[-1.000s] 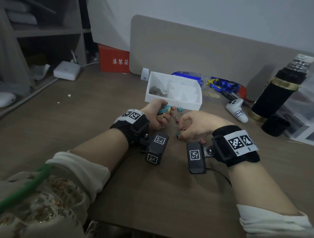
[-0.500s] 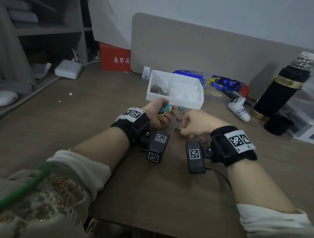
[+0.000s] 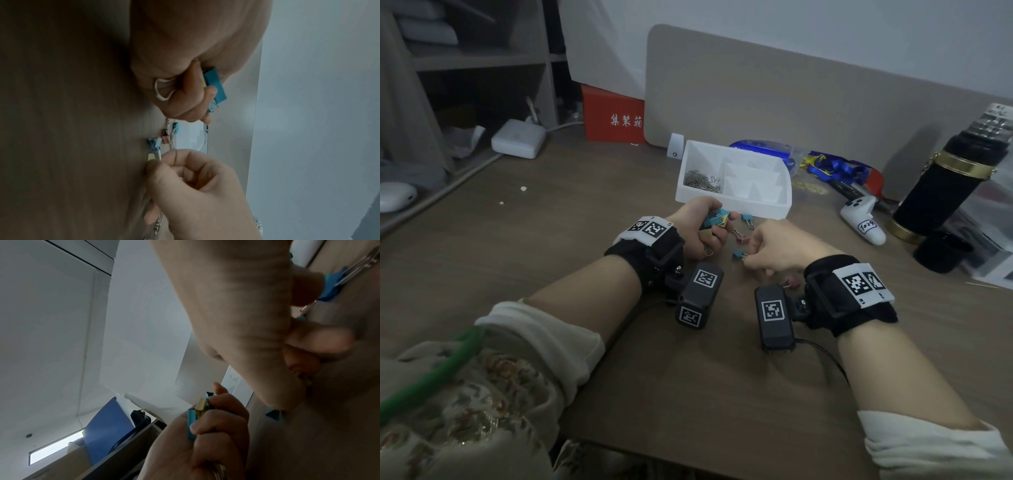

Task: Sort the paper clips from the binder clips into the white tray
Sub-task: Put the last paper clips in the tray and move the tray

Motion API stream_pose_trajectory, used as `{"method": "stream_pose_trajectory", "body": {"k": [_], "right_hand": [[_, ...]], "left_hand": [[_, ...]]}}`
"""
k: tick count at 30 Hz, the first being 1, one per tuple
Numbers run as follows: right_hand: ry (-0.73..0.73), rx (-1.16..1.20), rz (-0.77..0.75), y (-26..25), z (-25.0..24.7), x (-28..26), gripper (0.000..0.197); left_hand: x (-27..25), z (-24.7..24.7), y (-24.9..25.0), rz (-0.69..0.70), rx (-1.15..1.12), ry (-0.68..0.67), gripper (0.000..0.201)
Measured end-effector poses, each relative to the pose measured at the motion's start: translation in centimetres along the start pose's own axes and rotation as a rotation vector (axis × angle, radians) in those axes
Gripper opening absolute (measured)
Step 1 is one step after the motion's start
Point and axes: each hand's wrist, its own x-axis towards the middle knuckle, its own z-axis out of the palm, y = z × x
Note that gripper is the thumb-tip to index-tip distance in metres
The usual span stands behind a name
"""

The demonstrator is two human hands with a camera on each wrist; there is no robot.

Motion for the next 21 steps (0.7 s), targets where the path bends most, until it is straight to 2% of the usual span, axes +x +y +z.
{"method": "stream_pose_trajectory", "body": {"k": [13,18,21], "right_hand": [[0.146,0.044,-0.071,-0.3,-0.2,-0.2,0.012],[0.371,0.117,-0.029,0.2,-0.9,0.1,0.007],[0.506,0.275,-0.066,0.1,-1.1,0.3,0.006]], "left_hand": [[0.0,0.0,0.0,0.007,-0.012,0.010,0.033],[0.1,0.0,0.1,-0.014,0.000,0.001,0.034],[0.2,0.0,0.0,-0.046,0.025,0.006,0.034]]}}
